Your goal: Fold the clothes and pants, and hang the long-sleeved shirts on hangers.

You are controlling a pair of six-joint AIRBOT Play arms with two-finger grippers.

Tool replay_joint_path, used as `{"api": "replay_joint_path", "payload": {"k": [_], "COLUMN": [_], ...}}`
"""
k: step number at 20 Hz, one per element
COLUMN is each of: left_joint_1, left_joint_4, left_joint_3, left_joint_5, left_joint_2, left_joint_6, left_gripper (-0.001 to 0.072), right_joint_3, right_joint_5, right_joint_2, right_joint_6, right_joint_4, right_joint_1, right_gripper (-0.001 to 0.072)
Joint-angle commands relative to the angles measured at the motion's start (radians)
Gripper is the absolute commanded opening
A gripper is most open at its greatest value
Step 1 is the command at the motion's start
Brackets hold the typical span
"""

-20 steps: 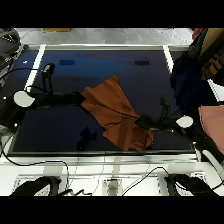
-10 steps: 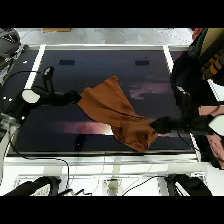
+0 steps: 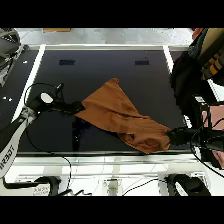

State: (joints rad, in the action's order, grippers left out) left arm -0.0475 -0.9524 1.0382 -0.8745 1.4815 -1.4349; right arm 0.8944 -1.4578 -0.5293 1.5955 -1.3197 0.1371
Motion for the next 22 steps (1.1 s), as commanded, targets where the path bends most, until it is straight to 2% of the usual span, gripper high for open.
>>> {"api": "replay_joint_path", "payload": {"k": [1,7,9,14,15,16,17,18,20,22], "left_joint_1": [0.064,0.101,0.097,0.097,0.097,0.097,0.097,0.097,0.097,0.1], "left_joint_4": [-0.021,-0.016,0.002,0.172,0.195,0.206,0.206,0.205,0.206,0.206], "left_joint_3": [-0.009,-0.042,-0.042,-0.042,-0.042,-0.042,-0.042,-0.042,-0.039,-0.038], "left_joint_5": [-0.071,-0.063,-0.006,0.188,0.212,0.233,0.244,0.247,0.251,0.25], "left_joint_2": [0.043,0.071,0.098,0.117,0.117,0.117,0.117,0.117,0.111,0.076], "left_joint_6": [-0.077,-0.081,-0.082,-0.064,-0.047,-0.03,-0.022,-0.014,-0.007,0.062], "left_gripper": [0.0493,0.0494,0.0494,0.0461,0.0403,0.0214,0.0068,0.0024,0.0024,0.0023], "right_joint_3": [0.0,0.0,0.0,0.0,0.0,0.0,0.0,0.0,0.0,0.0], "right_joint_5": [0.013,0.072,0.085,0.092,0.1,0.114,0.129,0.144,0.174,0.206], "right_joint_2": [0.009,0.009,0.009,0.009,0.009,0.009,0.009,0.009,0.009,0.009], "right_joint_6": [0.016,0.016,0.017,0.018,0.019,0.02,0.02,0.02,0.02,0.02], "right_joint_4": [-0.021,-0.02,-0.02,-0.02,-0.02,-0.02,-0.02,-0.02,-0.02,-0.021], "right_joint_1": [0.0,0.0,0.0,0.0,0.0,0.0,0.0,0.0,0.0,0.0], "right_gripper": [0.0022,0.0022,0.0022,0.0023,0.0022,0.0022,0.0023,0.0022,0.0023,0.0022]}}
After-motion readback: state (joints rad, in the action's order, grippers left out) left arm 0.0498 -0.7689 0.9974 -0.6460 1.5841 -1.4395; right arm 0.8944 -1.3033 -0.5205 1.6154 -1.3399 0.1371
